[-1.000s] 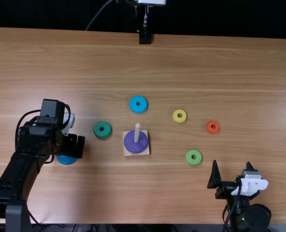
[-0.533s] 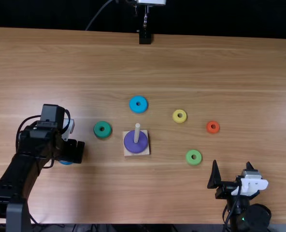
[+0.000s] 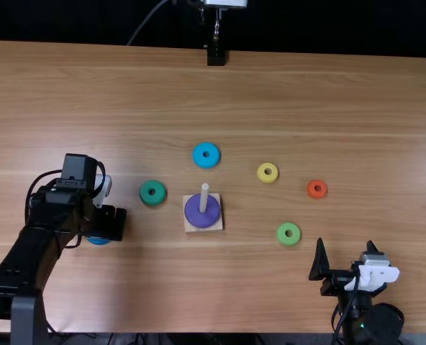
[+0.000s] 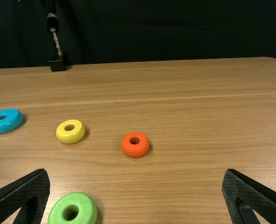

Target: Build the Hanoi tower: stack the rings onto the peg from bottom to top in this color order: purple, dark blue, light blue, dark green, light green, yellow, orange.

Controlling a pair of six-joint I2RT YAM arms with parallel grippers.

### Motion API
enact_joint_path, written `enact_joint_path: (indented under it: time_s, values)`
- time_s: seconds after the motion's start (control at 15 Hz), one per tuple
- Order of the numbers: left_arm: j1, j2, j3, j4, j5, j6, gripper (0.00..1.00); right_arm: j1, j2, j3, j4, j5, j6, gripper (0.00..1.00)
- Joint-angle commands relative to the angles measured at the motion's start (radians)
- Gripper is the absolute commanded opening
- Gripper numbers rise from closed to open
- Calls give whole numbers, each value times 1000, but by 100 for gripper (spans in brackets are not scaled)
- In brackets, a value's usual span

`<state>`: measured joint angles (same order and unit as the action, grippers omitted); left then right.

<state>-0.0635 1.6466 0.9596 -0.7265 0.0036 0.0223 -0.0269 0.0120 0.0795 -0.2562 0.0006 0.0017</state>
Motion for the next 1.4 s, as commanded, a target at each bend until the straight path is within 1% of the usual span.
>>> enact_joint_path:
  time_s: [0.0, 0.53, 0.67, 1.07, 1.13, 1.2, 1.27, 1.33]
  values:
    - [5, 30, -19, 3, 6, 5, 100, -10, -12, -64, -69, 9, 2, 100]
    - [14, 38, -18, -4, 7, 3, 100, -10, -12, -64, -69, 9, 2, 100]
    - [16, 87, -9, -12, 6, 3, 100, -10, -12, -64, -69, 9, 2, 100]
    - [17, 91, -10, -19, 6, 2, 100, -10, -12, -64, -69, 9, 2, 100]
    - [19, 90, -15, -19, 7, 2, 75, -10, -12, -64, -69, 9, 2, 100]
    - [19, 88, -18, -10, 9, 2, 31, -10, -12, -64, -69, 9, 2, 100]
    - [19, 85, -19, -4, 7, 2, 0, -10, -12, -64, -69, 9, 2, 100]
    - [19, 84, -19, -2, 9, -6, 0, -10, -12, -64, -69, 9, 2, 100]
